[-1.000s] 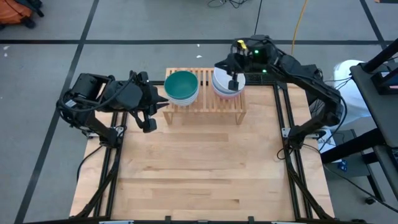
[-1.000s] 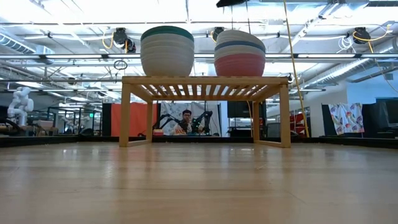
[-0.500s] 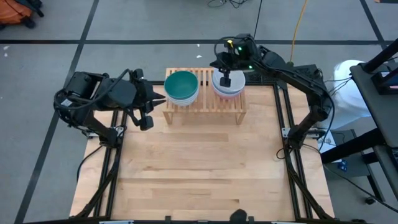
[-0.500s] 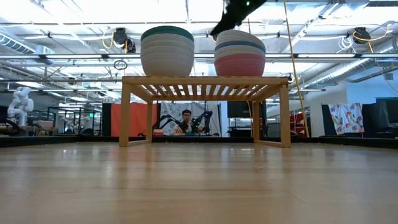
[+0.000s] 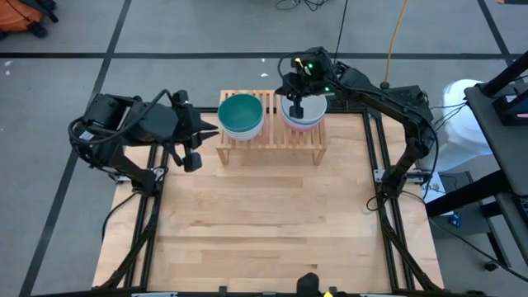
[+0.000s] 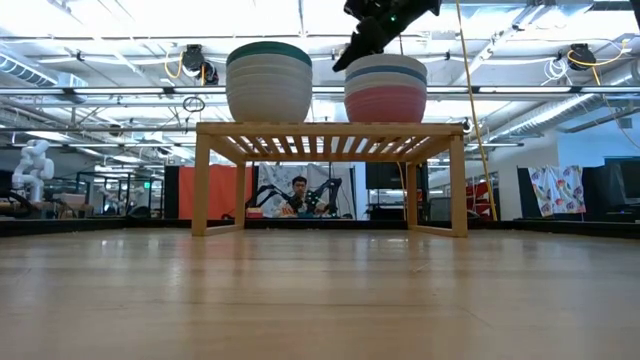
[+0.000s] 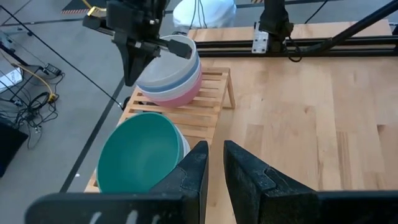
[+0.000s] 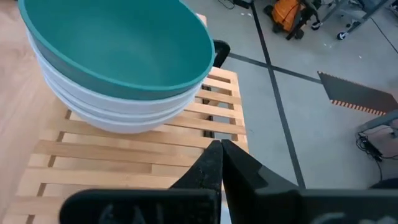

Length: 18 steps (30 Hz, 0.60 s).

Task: Place and stack bowls onto a shelf
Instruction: Stack the white bowl on top of the blue bowl on the shelf, then return to Home Position

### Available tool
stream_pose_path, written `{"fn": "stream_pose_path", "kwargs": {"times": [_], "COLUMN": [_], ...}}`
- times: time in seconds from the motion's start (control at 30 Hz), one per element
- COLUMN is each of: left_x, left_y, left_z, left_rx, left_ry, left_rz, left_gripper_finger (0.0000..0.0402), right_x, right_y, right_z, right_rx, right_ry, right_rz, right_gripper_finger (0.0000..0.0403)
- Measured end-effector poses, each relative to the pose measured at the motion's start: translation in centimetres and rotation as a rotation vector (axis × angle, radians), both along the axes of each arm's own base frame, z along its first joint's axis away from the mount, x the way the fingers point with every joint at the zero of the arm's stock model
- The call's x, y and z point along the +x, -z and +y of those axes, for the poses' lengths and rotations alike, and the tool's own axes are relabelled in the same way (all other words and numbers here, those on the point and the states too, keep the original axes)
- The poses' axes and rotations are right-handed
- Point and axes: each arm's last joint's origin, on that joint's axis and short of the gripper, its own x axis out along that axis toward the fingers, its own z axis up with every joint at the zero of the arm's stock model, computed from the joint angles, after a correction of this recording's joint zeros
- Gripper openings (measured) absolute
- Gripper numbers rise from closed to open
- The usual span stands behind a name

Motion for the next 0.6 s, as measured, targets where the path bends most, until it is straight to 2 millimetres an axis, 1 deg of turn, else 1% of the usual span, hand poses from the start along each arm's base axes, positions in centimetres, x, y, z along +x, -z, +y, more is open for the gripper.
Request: {"fn": "stream_pose_path", "kwargs": {"times": [0.07, 0.13, 0.2, 0.3, 0.47, 0.53, 0.6], "left_x": [0.0, 0.0, 0.0, -0.7, -2.8, -4.0, -5.3], "left_y": [0.0, 0.0, 0.0, -0.3, -1.2, -1.7, -2.1], "left_z": [0.0, 0.0, 0.1, 0.3, 0.8, 1.0, 1.2], "left_rx": [0.004, 0.016, 0.041, 0.077, 0.085, 0.066, 0.041], "left_ry": [0.003, 0.011, 0.008, -0.032, -0.07, -0.081, -0.096], "left_rz": [0.002, 0.007, 0.011, -0.005, -0.061, -0.094, -0.133], "left_gripper_finger": [0.0056, 0.0056, 0.0056, 0.0056, 0.0056, 0.0056, 0.0056], "right_x": [-0.2, -1.0, -2.3, -4.7, -8.3, -10.0, -11.5], "right_y": [-0.2, -1.2, -3.2, -5.9, -8.9, -10.2, -11.0], "right_z": [-0.1, 0.3, 1.1, 2.7, 5.6, 6.8, 7.8], "right_rx": [-0.013, -0.043, -0.088, -0.113, -0.151, -0.178, -0.191], "right_ry": [0.002, 0.001, 0.003, 0.014, 0.004, -0.001, -0.001], "right_rz": [-0.001, -0.026, -0.089, -0.165, -0.243, -0.284, -0.303], "right_gripper_finger": [0.0, 0.0, 0.0, 0.0, 0.0, 0.0, 0.0]}}
